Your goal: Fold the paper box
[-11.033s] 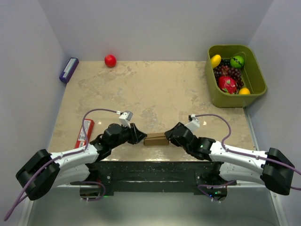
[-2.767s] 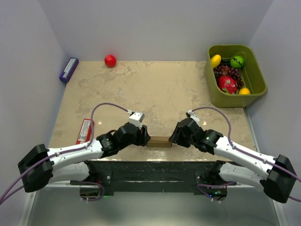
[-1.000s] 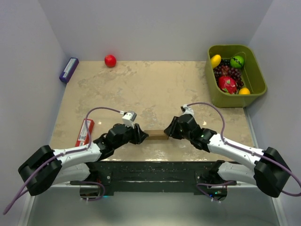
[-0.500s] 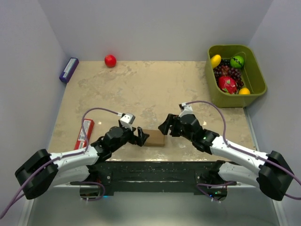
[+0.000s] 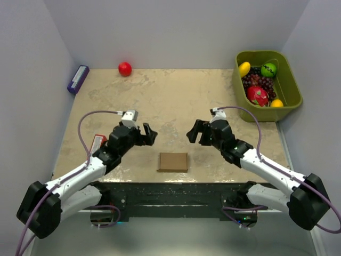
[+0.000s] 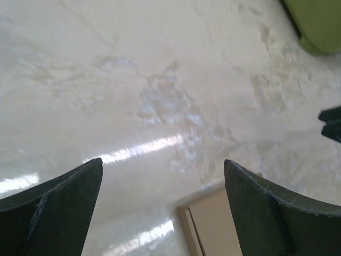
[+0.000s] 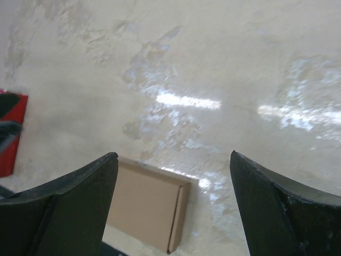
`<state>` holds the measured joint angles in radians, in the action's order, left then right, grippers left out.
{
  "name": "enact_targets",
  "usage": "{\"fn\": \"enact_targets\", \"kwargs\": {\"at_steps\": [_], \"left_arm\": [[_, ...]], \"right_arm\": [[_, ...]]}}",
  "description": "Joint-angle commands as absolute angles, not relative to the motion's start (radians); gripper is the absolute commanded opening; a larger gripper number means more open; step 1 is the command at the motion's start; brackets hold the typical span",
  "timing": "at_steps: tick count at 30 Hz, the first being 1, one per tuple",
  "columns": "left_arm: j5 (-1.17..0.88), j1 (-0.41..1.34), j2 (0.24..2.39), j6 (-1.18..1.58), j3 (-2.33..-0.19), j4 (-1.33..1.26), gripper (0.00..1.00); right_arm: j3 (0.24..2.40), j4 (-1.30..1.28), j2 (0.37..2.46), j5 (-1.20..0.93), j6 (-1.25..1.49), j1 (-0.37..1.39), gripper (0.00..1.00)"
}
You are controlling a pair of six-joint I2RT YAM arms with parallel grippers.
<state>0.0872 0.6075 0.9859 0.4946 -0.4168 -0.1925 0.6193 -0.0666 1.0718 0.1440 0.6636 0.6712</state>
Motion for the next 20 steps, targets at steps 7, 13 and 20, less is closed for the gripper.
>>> {"fn": "enact_targets", "kwargs": {"at_steps": [7,13,20], "left_arm": [[0.106,0.445,0.801,0.431,-0.569,-0.071,1.00],[0.115,0.445,0.787,0.440,-0.584,-0.052,1.00],[0.126,0.445,0.778,0.440,-0.586,-0.052,1.00]], "right_arm": [[0.703,-0.121,0.899,0.149,0.457,0.476,0.92],[0.709,-0.152,0.833,0.166,0.422,0.457,0.92],[0.701,-0.146,0.830,0.160,0.426,0.454,0.92]]}}
